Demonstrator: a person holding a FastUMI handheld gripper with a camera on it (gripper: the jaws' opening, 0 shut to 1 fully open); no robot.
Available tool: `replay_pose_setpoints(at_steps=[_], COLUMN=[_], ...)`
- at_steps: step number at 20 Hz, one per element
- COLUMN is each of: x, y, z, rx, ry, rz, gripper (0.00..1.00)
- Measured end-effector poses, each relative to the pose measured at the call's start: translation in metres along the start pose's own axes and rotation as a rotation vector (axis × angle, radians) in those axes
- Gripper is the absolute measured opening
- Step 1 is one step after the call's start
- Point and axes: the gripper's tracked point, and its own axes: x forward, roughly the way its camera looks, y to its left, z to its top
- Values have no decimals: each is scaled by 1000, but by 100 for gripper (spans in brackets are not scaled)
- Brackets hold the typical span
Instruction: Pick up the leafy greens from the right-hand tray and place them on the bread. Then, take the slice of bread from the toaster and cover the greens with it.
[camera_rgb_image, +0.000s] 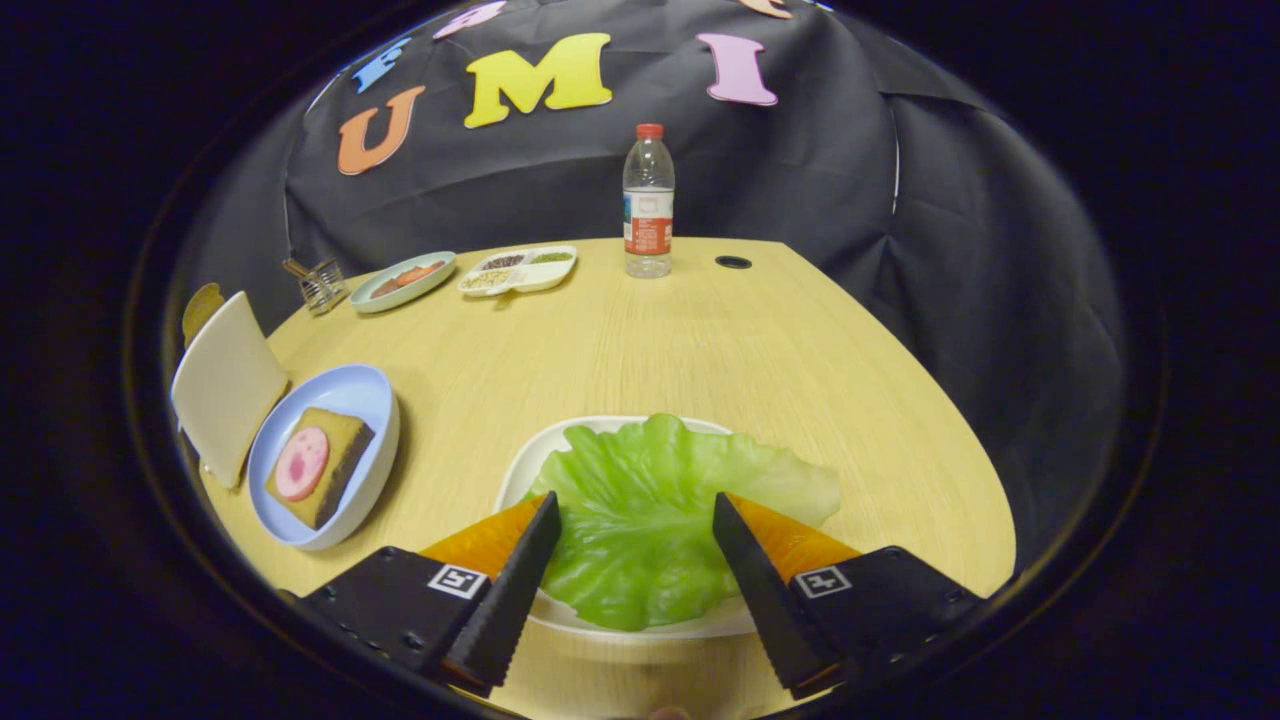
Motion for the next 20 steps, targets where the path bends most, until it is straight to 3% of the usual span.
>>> replay_pose_setpoints(at_steps=[3,4,6,7,8,20], x=[1,0,2,0,0,-59], y=[-4,-4,-5,-3,-4,11], z=[0,2,3,3,3,58], rx=[11,1,19,18,26,157], ry=[-12,-19,-24,-30,-32,-223], rz=[-6,-6,-10,-12,-17,12], gripper=[58,53,9,10,1,0])
